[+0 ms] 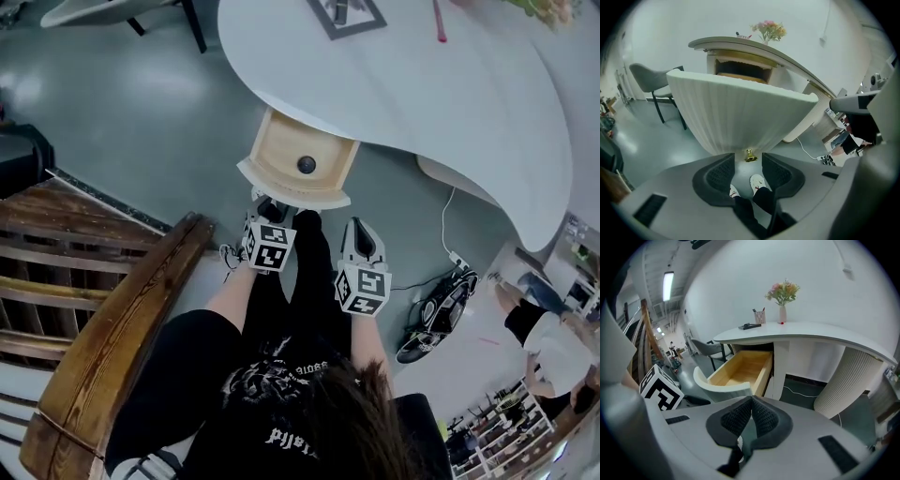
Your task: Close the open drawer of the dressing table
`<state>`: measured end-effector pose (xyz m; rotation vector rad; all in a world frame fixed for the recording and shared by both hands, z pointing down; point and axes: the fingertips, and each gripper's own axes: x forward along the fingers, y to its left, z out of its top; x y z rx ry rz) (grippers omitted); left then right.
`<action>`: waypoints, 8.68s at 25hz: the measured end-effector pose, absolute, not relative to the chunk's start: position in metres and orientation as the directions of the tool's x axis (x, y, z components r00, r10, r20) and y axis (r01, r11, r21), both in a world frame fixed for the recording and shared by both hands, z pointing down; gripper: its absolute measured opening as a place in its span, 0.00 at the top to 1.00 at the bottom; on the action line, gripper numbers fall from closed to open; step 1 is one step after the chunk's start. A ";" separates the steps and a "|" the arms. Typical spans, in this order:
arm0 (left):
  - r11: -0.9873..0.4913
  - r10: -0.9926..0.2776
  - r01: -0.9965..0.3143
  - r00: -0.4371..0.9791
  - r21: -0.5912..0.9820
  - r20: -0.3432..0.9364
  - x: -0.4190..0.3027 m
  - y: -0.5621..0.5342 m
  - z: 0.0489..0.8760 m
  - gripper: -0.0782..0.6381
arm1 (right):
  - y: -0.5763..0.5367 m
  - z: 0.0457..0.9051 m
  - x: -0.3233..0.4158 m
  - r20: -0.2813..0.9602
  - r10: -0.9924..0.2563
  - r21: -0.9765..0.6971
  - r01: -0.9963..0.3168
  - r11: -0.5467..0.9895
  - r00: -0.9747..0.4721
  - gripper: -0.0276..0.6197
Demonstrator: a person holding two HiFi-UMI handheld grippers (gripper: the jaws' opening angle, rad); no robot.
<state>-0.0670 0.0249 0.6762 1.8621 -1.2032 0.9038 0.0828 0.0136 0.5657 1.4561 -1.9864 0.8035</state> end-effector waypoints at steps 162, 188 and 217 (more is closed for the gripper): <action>-0.337 -0.642 -0.934 0.321 0.120 0.696 -0.027 -0.165 0.688 0.73 | -0.051 0.606 0.124 0.684 -0.705 -0.236 -0.971 0.028 -0.187 0.92; -0.347 -0.703 -0.934 0.318 0.084 0.636 -0.022 -0.192 0.687 0.73 | -0.073 0.612 0.124 0.668 -0.719 -0.240 -0.970 0.037 -0.192 0.92; -0.379 -0.758 -0.924 0.340 0.048 0.556 -0.018 -0.222 0.680 0.73 | -0.085 0.634 0.119 0.667 -0.720 -0.249 -0.968 0.030 -0.194 0.92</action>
